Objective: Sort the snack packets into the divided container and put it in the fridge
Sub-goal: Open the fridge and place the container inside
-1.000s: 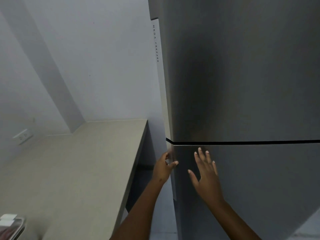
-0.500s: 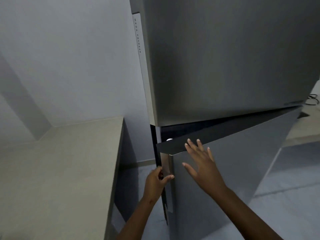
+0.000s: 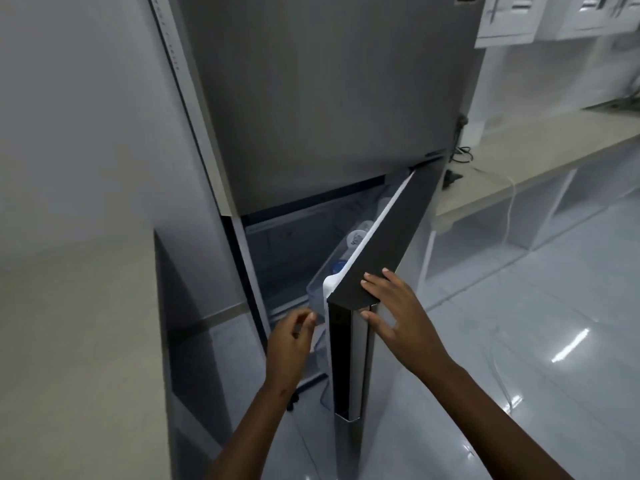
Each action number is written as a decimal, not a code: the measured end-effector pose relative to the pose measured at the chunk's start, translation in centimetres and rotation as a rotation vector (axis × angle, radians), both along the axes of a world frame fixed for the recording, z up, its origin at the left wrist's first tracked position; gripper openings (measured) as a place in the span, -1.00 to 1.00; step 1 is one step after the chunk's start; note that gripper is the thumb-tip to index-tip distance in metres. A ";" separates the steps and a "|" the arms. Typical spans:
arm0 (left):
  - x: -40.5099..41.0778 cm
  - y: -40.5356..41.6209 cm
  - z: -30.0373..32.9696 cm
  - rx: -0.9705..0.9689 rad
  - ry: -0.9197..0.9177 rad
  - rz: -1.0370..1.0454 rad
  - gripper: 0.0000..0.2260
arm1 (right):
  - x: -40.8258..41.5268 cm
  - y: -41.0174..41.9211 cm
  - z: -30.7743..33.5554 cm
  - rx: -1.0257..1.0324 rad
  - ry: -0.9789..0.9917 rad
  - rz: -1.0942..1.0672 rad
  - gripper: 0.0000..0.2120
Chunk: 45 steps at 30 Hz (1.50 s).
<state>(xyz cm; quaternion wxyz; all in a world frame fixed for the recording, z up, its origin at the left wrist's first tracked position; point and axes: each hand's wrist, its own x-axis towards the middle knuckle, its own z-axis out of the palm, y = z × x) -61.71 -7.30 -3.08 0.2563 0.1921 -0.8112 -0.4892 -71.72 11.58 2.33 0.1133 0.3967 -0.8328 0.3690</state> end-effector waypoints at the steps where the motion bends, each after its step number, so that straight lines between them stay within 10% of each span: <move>1: -0.5 0.5 0.1 -0.077 -0.022 -0.022 -0.80 | 0.4 1.3 0.0 -0.024 -0.010 -0.009 -0.47; 5: -2.9 4.0 -0.4 -0.389 -0.120 -0.273 -0.46 | 2.0 5.9 0.1 -0.142 -0.093 -0.057 -0.50; 28: -12.7 29.8 -1.4 -0.688 0.040 -0.730 -0.56 | -3.4 30.9 0.1 -0.033 0.024 -0.736 -0.50; 38: -14.5 34.8 -0.2 -0.657 -0.020 -0.728 -0.49 | -6.1 35.5 1.2 -0.095 0.047 -0.816 -0.53; 45: -8.7 25.7 -1.7 -0.558 -0.035 -0.487 -0.58 | -2.8 24.9 -2.1 -0.180 0.004 -0.441 -0.55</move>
